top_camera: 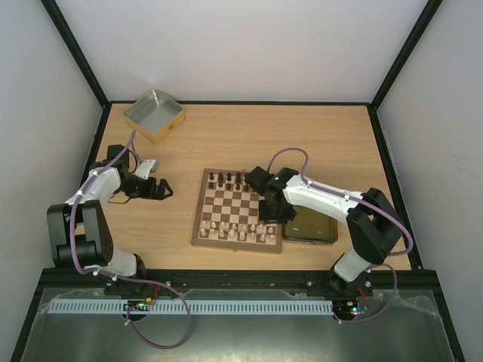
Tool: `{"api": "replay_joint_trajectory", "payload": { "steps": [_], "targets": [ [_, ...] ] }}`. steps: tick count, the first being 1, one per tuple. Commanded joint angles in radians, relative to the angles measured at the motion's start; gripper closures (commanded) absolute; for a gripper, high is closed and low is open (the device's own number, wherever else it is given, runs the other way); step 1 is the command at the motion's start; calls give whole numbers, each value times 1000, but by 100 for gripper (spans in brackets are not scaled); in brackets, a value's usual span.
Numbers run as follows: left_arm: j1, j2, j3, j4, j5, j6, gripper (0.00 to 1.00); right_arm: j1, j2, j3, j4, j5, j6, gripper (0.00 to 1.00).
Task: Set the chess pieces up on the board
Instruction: Move the storage box to the center of the board.
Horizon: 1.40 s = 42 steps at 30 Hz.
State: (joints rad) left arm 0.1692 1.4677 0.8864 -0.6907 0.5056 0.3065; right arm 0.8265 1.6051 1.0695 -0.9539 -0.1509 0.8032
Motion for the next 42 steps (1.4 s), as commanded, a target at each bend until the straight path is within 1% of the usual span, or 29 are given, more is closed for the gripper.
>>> {"api": "replay_joint_trajectory", "payload": {
  "steps": [1, 5, 10, 15, 18, 21, 25, 27, 32, 39, 42],
  "targets": [
    [9, 5, 27, -20, 12, 8, 1, -40, -38, 42, -33, 52, -12, 74],
    [9, 5, 27, -18, 11, 6, 1, -67, -48, 44, -26, 53, -18, 75],
    [9, 5, 26, -18, 7, 5, 1, -83, -42, -26, 9, 30, -23, 76],
    [8, 5, 26, -17, 6, 4, 1, -122, -38, -82, 16, 71, -46, 76],
    [8, 5, 27, -17, 6, 5, 1, -169, -60, -108, 9, 99, -58, 76],
    [8, 5, 26, -17, 6, 3, 1, -238, -100, -150, -3, 133, -64, 77],
    [8, 5, 26, -17, 6, 4, 1, -376, -164, -203, 6, 143, -75, 77],
    [9, 6, 27, -18, 6, 5, 1, -448, -175, -212, 6, 151, -83, 77],
    [8, 5, 26, -17, 7, 5, 1, -551, -183, -247, 20, 142, -104, 76],
    [8, -2, 26, -16, 6, 3, 1, -562, -213, -223, 34, 83, -110, 78],
    [6, -17, 24, -17, 8, 7, 4, -552, -241, -170, 10, 79, -127, 80]
  ]
}}
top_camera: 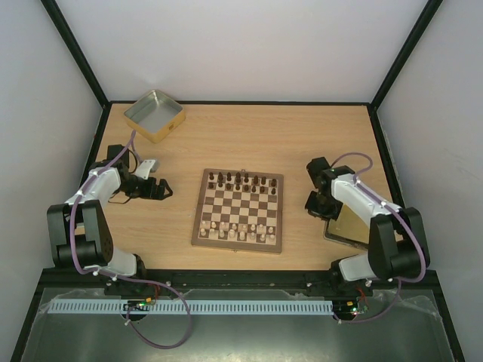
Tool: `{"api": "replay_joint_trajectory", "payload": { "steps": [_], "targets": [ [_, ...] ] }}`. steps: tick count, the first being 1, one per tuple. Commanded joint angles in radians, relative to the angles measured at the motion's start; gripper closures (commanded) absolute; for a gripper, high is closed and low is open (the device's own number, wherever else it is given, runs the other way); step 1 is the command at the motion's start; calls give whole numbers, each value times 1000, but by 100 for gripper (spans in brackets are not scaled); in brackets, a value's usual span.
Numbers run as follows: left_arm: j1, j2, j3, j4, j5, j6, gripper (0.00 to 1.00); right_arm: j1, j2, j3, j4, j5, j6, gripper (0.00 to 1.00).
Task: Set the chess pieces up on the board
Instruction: Move the storage box to the center of the board, then reset both arms
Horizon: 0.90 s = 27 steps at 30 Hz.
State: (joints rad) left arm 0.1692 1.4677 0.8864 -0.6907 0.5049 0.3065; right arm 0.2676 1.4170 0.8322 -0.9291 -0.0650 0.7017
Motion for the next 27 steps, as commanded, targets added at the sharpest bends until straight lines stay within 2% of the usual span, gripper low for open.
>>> {"api": "replay_joint_trajectory", "payload": {
  "steps": [1, 3, 7, 9, 14, 17, 20, 27],
  "targets": [
    [7, -30, 20, -15, 11, 8, 4, 19, -69, 92, -26, 0, -33, 80],
    [5, -58, 17, -13, 21, 11, 4, 66, -104, 152, -47, 10, -52, 73],
    [-20, -99, 42, -32, 15, 8, 1, 171, -142, 231, -90, 0, -40, 28],
    [-50, -107, 66, -59, 18, 10, 1, 231, -160, 254, -96, -4, -29, 18],
    [-161, -133, 117, -117, -15, 11, 1, 365, -211, 289, -80, -13, 18, 14],
    [-304, -187, 132, -141, -131, 34, 1, 442, -246, 279, -47, -38, 45, 14],
    [-387, -213, 154, -203, -156, 71, 1, 501, -269, 242, -2, -87, 66, 14],
    [-425, -268, 162, -255, -182, 106, 1, 601, -267, 234, 33, -53, 100, 14]
  ]
}}
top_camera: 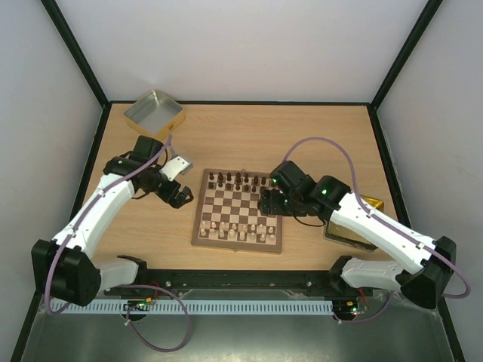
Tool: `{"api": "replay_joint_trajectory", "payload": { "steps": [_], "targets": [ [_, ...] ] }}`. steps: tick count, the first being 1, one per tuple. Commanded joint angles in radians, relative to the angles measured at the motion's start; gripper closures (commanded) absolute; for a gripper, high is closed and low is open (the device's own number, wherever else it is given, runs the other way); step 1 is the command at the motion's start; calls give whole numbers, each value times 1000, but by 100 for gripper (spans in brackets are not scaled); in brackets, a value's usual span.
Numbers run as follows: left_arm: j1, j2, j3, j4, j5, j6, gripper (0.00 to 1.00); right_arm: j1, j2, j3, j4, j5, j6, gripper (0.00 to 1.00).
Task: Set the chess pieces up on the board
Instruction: Reset both arms
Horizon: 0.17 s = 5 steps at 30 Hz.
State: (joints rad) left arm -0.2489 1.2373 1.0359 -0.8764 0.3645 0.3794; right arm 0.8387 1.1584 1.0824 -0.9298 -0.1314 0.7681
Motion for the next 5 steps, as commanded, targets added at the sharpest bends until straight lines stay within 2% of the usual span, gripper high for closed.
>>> {"api": "replay_joint_trajectory", "payload": {
  "steps": [1, 5],
  "targets": [
    [-8, -46, 13, -69, -41, 33, 1, 33, -8, -18, 42, 11, 37, 14],
    [-9, -62, 13, -66, -46, 30, 1, 36, 15, -8, 43, 18, 30, 14]
  ]
}}
